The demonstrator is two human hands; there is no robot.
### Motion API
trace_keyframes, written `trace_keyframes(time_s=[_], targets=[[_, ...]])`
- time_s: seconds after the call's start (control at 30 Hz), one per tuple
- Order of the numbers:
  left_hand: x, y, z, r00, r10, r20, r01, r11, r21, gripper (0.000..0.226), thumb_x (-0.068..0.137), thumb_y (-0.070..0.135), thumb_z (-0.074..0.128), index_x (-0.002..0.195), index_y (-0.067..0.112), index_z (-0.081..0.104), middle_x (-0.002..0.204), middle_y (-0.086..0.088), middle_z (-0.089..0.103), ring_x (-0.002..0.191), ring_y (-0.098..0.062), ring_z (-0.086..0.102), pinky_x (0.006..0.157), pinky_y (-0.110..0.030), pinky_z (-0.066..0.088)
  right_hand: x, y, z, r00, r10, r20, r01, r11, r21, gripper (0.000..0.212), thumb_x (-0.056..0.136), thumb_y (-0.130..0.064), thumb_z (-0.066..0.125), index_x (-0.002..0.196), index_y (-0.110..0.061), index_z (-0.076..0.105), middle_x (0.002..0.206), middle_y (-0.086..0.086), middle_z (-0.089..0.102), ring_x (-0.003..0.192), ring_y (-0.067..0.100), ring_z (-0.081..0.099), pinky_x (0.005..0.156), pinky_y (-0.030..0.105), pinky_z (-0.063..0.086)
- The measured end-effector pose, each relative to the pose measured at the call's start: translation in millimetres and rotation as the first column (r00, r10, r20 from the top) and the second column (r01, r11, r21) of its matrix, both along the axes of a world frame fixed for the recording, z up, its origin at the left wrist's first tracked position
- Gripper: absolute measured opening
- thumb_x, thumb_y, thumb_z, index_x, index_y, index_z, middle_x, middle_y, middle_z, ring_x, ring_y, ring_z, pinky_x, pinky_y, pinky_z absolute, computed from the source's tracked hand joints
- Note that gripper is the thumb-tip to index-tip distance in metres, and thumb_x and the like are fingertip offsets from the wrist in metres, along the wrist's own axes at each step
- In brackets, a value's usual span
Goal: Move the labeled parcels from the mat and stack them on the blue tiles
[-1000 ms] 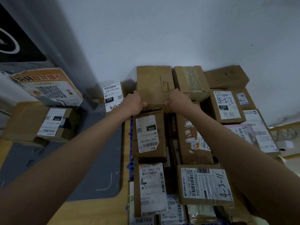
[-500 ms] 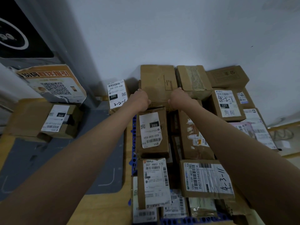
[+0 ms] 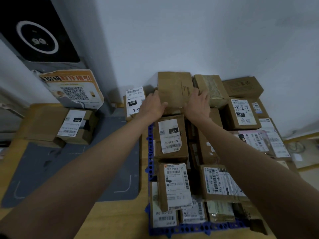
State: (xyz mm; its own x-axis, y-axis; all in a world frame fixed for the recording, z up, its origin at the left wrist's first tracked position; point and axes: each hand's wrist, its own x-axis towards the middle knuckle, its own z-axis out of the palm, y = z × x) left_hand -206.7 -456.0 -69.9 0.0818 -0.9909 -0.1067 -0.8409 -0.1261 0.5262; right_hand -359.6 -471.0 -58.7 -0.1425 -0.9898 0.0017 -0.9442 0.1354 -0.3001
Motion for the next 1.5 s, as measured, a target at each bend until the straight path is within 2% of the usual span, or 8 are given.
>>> trace_keyframes(time_s=[0.17,0.37,0.53,0.77,0.97,1.23,1.37,1.5], targets=[[70.0,13.5,-2.3,0.994,0.097,-0.059,-0.101,0.992,-0.077,0.049,0.094,0.034,0.056,0.136,0.011,0.045,0.132,-0.013,0.051,0.120,-0.029,0.050,0.099,-0.039,0.041,57.3,7.3,19.6,0.989,0.135,0.057,-0.124,0.977,-0.174,0.049,0.090,-0.013,0.056,0.135,-0.006,0.039,0.137,0.018,0.041,0.123,0.032,0.044,0.096,0.039,0.044],[123.9,24.8,-31.3,0.971,0.180,-0.160,-0.160,0.979,0.128,0.039,0.087,0.020,0.063,0.124,0.009,0.058,0.120,-0.011,0.063,0.109,-0.028,0.060,0.081,-0.029,0.045,129.7,11.8,1.5,0.898,0.358,0.258,-0.392,0.915,0.097,0.050,0.090,-0.016,0.061,0.133,-0.005,0.037,0.134,0.016,0.043,0.118,0.031,0.049,0.089,0.036,0.044],[139.3,27.5,-49.1,0.973,0.054,-0.227,-0.009,0.981,0.195,0.036,0.094,0.020,0.056,0.127,0.006,0.057,0.124,-0.014,0.062,0.107,-0.027,0.058,0.080,-0.027,0.040,149.0,5.4,-32.4,0.934,0.301,0.191,-0.337,0.921,0.196,0.067,0.086,-0.028,0.069,0.135,0.000,0.031,0.136,0.019,0.039,0.125,0.034,0.043,0.095,0.039,0.044],[151.8,30.2,-57.8,0.899,-0.046,-0.436,0.160,0.960,0.229,0.057,0.089,-0.007,0.050,0.141,0.014,0.047,0.139,-0.006,0.054,0.127,-0.020,0.052,0.105,-0.033,0.043,161.6,1.2,-60.4,0.958,0.163,0.234,-0.221,0.944,0.246,0.092,0.073,-0.054,0.075,0.135,-0.004,0.028,0.131,0.013,0.044,0.120,0.035,0.050,0.083,0.040,0.041],[149.8,42.6,-46.1,0.840,-0.007,-0.543,0.129,0.974,0.186,0.061,0.085,-0.017,0.043,0.141,0.009,0.046,0.136,-0.010,0.054,0.125,-0.022,0.051,0.102,-0.028,0.042,163.8,7.7,-59.4,0.923,0.114,0.368,-0.223,0.938,0.267,0.096,0.071,-0.055,0.077,0.135,-0.005,0.026,0.133,0.013,0.043,0.123,0.033,0.047,0.093,0.042,0.043],[152.4,75.1,-11.9,0.845,0.019,-0.534,0.040,0.994,0.097,0.037,0.084,-0.004,0.066,0.116,0.014,0.059,0.117,-0.001,0.063,0.113,-0.019,0.059,0.090,-0.024,0.045,149.3,36.9,-22.7,0.890,0.197,0.411,-0.294,0.937,0.188,0.100,0.065,-0.052,0.082,0.133,-0.004,0.028,0.128,0.010,0.037,0.117,0.029,0.047,0.088,0.038,0.044],[162.0,87.8,16.7,0.910,0.027,-0.414,-0.055,0.997,-0.056,0.062,0.075,0.004,0.080,0.129,0.010,0.050,0.119,0.004,0.050,0.114,-0.018,0.052,0.079,-0.013,0.041,136.4,56.6,9.3,0.852,0.305,0.425,-0.409,0.895,0.176,0.097,0.066,-0.046,0.082,0.137,-0.003,0.031,0.129,0.009,0.037,0.121,0.022,0.037,0.099,0.038,0.044],[170.2,102.8,44.6,0.951,0.004,-0.310,-0.030,0.996,-0.081,0.100,0.067,0.012,0.087,0.148,0.014,0.029,0.143,-0.006,0.040,0.124,-0.025,0.046,0.103,-0.041,0.043,114.3,84.7,48.1,0.751,0.367,0.549,-0.536,0.824,0.183,0.056,0.068,-0.025,0.080,0.115,-0.007,0.058,0.109,0.008,0.062,0.104,0.022,0.058,0.077,0.030,0.046]])
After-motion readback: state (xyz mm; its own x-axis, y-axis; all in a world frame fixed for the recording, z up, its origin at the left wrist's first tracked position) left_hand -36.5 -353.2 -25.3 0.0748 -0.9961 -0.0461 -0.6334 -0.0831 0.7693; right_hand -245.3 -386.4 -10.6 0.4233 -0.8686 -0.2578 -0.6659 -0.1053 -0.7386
